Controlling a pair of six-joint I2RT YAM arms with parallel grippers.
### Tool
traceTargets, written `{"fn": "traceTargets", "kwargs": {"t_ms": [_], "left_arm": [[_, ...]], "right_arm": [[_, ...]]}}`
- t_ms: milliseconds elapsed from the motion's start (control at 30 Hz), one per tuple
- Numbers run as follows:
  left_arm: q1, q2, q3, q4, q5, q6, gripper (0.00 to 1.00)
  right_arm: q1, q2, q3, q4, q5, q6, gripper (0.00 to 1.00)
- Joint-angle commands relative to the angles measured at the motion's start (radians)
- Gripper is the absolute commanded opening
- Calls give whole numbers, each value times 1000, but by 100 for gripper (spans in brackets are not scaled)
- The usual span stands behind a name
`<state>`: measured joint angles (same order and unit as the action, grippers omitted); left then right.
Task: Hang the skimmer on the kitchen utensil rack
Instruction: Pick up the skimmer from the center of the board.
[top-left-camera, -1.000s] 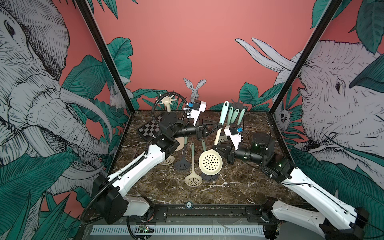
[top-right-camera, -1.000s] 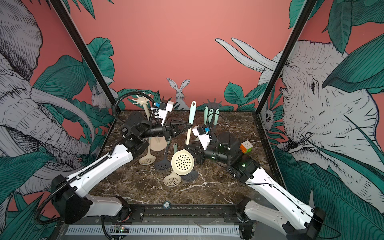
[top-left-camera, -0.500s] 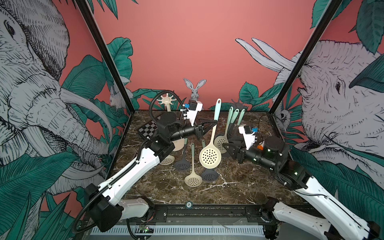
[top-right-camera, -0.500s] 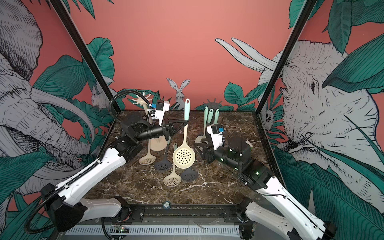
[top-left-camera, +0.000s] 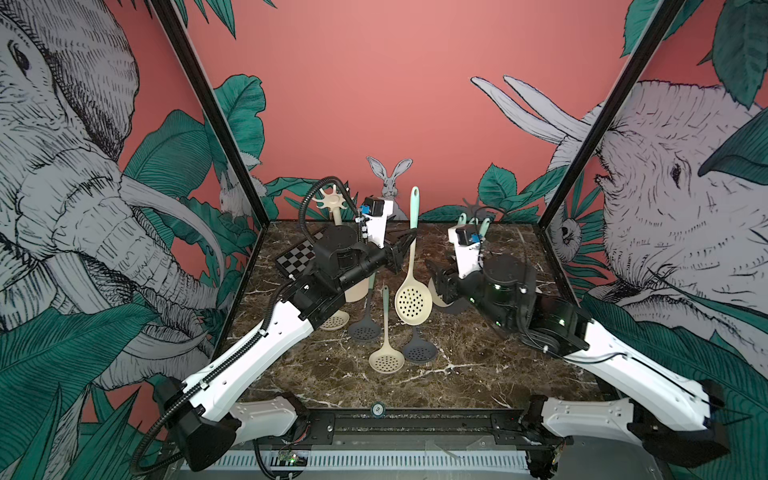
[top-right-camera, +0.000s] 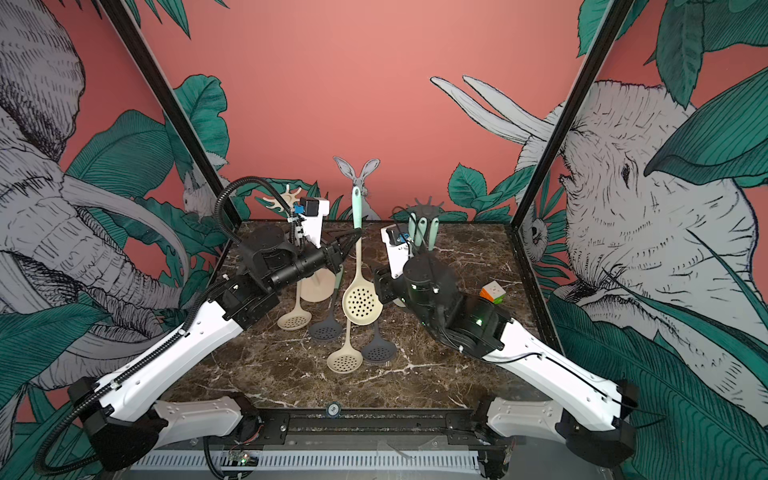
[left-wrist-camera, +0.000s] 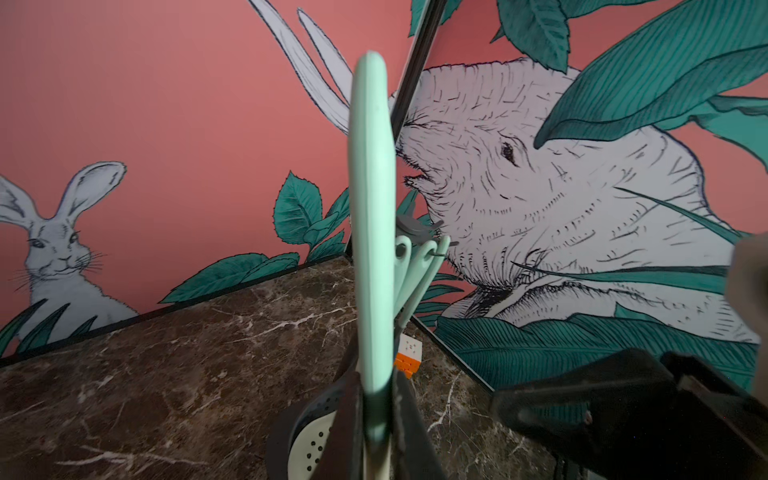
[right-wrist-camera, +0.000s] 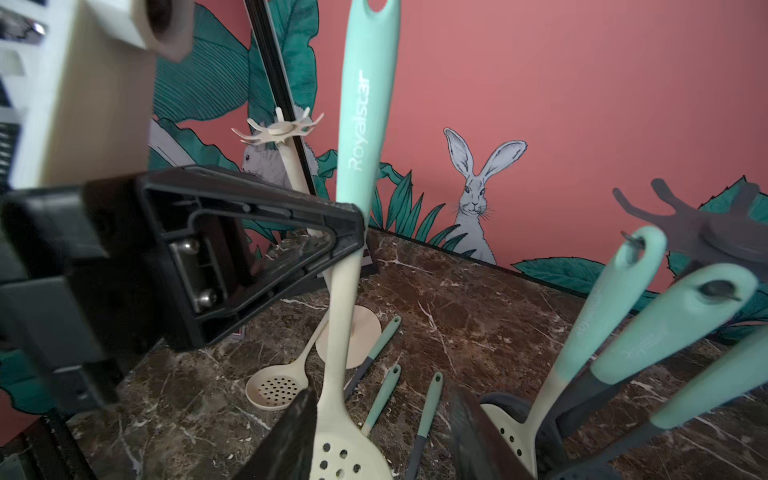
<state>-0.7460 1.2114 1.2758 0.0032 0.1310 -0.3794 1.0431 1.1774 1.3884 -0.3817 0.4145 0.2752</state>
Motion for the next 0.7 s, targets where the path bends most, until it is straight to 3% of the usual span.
{"fn": "traceTargets", "kwargs": {"t_ms": [0,333,667], "left_arm": [[-4,-28,21,-20,-133,-35,0],[-6,-21,8,-27,-185,-79,0],[-7,-47,-26,-24,-233,-109,0]], "right_arm": [[12,28,35,52,39,-1,51],[12,123,68,96,-55,66,50],[11,239,134,57,-55,91,48]]}}
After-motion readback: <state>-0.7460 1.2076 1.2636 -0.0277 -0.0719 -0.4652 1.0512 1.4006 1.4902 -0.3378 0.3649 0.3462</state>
